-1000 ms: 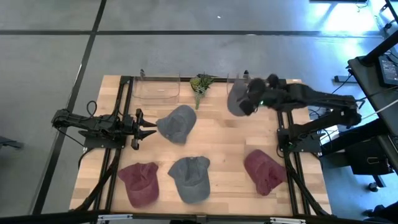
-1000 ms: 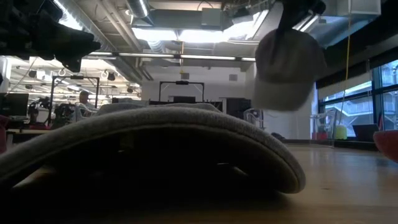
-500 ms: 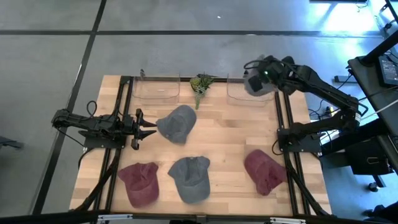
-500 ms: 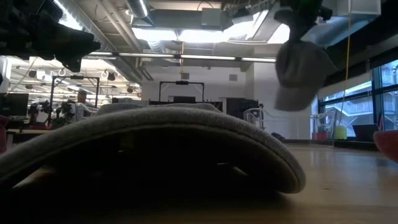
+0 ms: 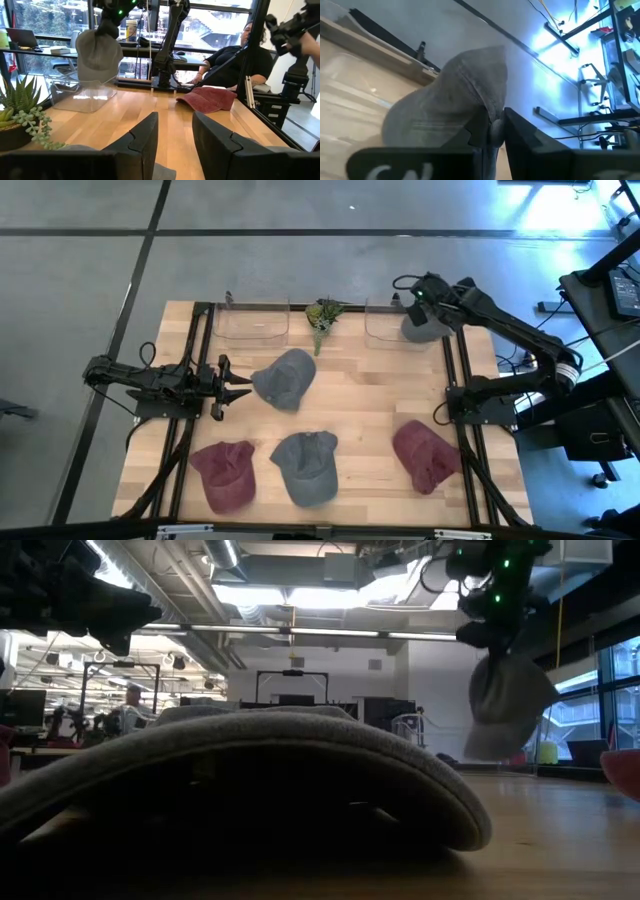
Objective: Pick & Place hat
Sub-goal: Put the right gray cap into the right transparent bin, then put the left red cap into the left transparent bin
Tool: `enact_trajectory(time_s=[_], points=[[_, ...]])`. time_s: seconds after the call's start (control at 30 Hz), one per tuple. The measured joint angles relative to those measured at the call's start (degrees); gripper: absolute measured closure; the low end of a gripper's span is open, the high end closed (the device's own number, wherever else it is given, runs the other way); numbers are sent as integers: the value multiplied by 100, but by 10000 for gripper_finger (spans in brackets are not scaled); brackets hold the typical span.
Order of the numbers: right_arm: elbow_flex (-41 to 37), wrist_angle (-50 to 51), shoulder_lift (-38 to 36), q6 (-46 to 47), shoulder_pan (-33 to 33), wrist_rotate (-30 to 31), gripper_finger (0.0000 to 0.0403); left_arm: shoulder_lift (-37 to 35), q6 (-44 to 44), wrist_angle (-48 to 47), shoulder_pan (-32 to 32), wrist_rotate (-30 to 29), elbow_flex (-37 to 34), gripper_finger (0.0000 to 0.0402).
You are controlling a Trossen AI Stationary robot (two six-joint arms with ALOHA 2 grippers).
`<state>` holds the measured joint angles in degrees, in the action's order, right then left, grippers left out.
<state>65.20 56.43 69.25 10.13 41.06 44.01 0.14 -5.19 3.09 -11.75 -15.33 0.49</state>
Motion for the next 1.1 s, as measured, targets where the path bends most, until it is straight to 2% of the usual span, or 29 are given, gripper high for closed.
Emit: enact_trajectory(time_s=[0.17, 0.4, 0.73, 0.97, 1.03, 1.1], points=[[-520, -691, 0, -386, 228, -3, 349, 0, 0, 0, 2, 0, -2, 285], [-628, -722, 0, -316, 243, 148, 264, 0, -240, 15, 2, -209, -2, 279], [-344, -723, 0, -617, 242, 150, 176, 0, -208, 26, 1, -313, -2, 239], [395, -683, 0, -516, 63, 136, 107, 0, -314, 68, 2, -710, 0, 231], [628, -687, -2, -534, -94, -125, 100, 0, -464, 73, 2, -710, -2, 231], [809, -692, -4, -774, -291, -819, 98, 2, -543, 108, 2, -711, -2, 231]])
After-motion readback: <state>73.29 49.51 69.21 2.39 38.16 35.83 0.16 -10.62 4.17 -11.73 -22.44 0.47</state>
